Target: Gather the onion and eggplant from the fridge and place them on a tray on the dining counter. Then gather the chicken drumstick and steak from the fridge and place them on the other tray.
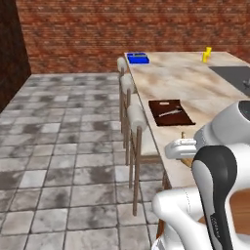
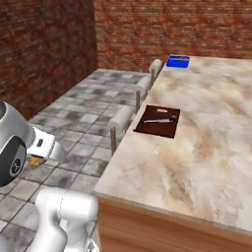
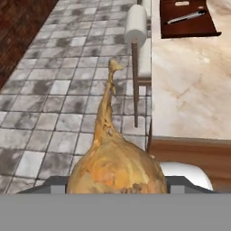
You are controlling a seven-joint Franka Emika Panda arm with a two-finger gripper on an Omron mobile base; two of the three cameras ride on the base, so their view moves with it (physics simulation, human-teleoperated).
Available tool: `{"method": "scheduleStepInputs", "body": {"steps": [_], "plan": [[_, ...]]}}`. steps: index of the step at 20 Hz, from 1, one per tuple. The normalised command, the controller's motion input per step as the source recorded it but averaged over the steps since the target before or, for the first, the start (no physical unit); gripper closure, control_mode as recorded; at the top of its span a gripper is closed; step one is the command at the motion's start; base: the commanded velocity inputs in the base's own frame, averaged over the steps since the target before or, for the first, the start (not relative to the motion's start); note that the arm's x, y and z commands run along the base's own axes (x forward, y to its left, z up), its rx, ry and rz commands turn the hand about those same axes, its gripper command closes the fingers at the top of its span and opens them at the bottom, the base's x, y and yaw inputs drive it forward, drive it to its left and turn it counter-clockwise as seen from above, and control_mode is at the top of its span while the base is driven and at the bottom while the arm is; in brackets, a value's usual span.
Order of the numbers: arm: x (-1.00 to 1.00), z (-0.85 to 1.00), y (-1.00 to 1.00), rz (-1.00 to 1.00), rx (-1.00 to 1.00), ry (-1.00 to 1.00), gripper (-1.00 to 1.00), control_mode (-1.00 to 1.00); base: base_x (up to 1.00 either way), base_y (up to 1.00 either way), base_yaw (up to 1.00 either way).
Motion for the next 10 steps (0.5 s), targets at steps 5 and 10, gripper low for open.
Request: {"method": "scheduleStepInputs", "body": {"steps": [5,10], "plan": [[0.00,0.00,0.00,0.00,0.00,0.00,1.00,1.00,0.95,0.99,-0.34],[0.00,0.00,0.00,0.00,0.00,0.00,1.00,1.00,0.95,1.00,-0.34]]}}
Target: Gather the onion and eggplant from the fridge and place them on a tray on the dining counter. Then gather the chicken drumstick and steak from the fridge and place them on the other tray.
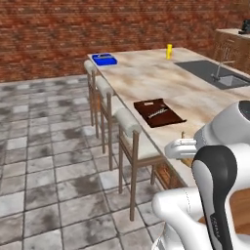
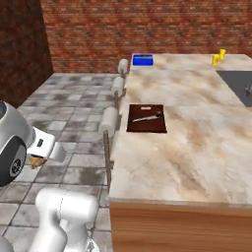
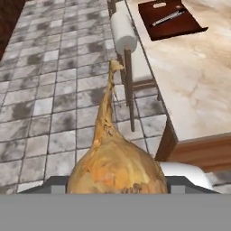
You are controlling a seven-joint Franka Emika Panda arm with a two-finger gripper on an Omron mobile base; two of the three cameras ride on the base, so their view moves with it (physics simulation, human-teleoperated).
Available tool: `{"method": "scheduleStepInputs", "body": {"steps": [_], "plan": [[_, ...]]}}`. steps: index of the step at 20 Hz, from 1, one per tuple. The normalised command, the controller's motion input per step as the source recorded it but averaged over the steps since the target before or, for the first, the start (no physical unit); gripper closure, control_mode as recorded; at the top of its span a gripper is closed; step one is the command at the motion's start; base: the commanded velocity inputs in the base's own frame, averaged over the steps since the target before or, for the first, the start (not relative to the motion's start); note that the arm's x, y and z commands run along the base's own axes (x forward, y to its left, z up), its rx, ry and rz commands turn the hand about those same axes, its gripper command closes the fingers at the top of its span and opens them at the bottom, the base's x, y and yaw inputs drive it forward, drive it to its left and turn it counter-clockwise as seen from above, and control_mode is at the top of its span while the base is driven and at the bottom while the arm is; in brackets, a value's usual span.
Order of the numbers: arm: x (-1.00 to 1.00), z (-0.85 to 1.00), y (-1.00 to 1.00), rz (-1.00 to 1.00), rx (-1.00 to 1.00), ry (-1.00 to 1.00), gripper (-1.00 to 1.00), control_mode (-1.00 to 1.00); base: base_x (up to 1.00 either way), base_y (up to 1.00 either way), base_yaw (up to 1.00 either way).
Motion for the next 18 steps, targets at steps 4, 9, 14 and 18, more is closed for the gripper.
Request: {"method": "scheduleStepInputs", "body": {"steps": [4,9,14,18], "plan": [[0.00,0.00,0.00,0.00,0.00,0.00,1.00,1.00,0.94,1.00,-0.33],[0.00,0.00,0.00,0.00,0.00,0.00,1.00,1.00,0.94,1.00,-0.33],[0.00,0.00,0.00,0.00,0.00,0.00,1.00,1.00,0.93,1.00,-0.32],[0.00,0.00,0.00,0.00,0.00,0.00,1.00,1.00,0.92,1.00,-0.31]]}}
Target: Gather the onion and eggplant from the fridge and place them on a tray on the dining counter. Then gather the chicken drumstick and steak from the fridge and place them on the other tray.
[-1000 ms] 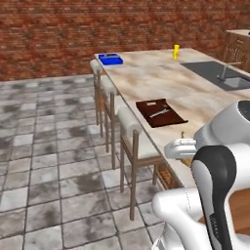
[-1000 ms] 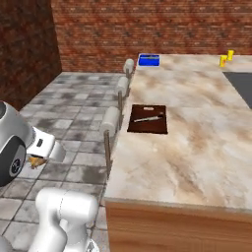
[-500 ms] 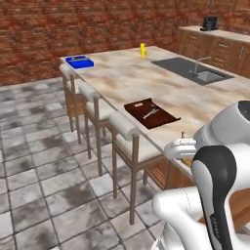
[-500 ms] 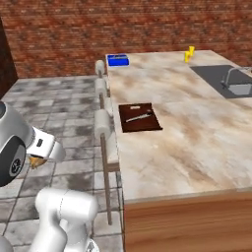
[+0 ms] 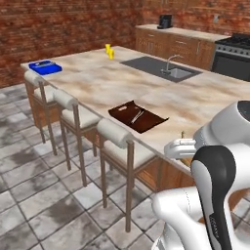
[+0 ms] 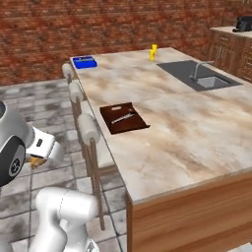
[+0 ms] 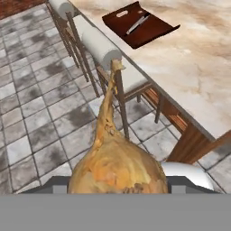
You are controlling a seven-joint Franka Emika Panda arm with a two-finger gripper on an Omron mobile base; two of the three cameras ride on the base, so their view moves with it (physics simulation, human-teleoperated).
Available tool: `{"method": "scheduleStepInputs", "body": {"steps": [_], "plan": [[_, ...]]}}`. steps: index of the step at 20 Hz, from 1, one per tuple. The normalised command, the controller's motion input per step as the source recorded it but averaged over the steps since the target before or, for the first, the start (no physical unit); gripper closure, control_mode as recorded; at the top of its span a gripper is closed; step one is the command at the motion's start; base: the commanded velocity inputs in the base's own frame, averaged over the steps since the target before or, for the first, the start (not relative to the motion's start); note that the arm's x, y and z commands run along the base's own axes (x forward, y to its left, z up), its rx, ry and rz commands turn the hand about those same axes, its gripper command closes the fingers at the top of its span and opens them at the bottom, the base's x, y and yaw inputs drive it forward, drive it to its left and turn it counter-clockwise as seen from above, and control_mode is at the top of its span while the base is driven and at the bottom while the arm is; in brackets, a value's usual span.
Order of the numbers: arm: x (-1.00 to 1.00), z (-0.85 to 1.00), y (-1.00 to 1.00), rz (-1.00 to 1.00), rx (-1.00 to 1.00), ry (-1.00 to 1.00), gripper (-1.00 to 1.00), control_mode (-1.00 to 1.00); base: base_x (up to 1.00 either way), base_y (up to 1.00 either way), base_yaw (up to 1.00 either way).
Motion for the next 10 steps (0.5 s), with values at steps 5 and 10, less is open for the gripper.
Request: {"method": "scheduleStepInputs", "body": {"steps": [5,10], "plan": [[0.00,0.00,0.00,0.00,0.00,0.00,1.00,1.00,0.83,1.00,-0.28],[0.00,0.00,0.00,0.00,0.00,0.00,1.00,1.00,-0.03,1.00,-0.06]]}}
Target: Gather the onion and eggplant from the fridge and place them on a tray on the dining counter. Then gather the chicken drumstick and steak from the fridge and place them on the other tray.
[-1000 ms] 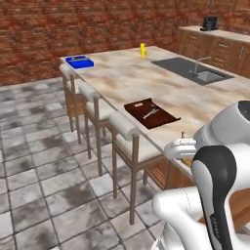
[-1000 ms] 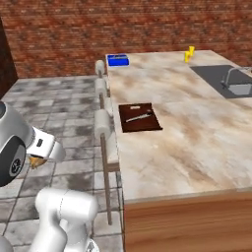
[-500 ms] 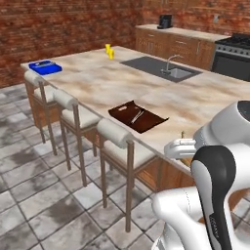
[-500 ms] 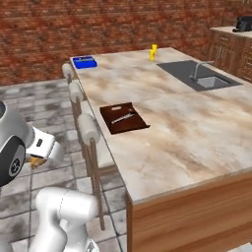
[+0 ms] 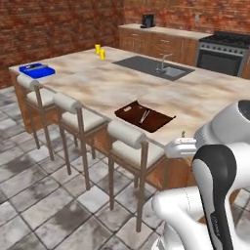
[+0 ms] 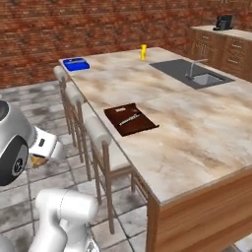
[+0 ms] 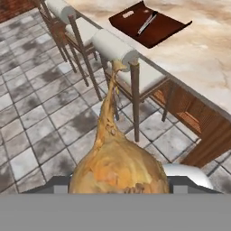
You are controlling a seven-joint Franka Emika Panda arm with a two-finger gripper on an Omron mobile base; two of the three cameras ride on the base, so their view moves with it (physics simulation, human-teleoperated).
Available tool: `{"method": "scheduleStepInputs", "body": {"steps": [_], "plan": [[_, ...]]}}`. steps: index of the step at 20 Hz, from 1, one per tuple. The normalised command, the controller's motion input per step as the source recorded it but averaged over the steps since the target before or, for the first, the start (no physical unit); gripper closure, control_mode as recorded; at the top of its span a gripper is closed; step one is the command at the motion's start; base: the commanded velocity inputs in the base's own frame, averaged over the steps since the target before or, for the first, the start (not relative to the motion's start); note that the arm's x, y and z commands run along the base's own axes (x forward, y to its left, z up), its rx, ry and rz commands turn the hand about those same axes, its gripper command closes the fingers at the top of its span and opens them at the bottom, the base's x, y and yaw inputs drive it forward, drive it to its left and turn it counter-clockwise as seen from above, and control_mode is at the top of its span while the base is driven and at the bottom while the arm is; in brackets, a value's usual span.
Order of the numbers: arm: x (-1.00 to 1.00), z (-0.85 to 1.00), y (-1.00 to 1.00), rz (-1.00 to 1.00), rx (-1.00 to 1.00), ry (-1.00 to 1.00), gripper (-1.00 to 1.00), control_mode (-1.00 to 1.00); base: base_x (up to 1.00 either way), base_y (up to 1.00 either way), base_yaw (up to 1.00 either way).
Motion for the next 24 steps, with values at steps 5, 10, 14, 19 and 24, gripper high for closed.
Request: {"method": "scheduleStepInputs", "body": {"steps": [5,10,14,19,24], "plan": [[0.00,0.00,0.00,0.00,0.00,0.00,1.00,1.00,-0.02,1.00,0.00],[0.00,0.00,0.00,0.00,0.00,0.00,1.00,1.00,0.54,1.00,-0.12],[0.00,0.00,0.00,0.00,0.00,0.00,1.00,1.00,0.67,1.00,-0.19],[0.00,0.00,0.00,0.00,0.00,0.00,1.00,1.00,0.77,1.00,-0.22],[0.00,0.00,0.00,0.00,0.00,0.00,1.00,1.00,0.79,1.00,-0.23]]}}
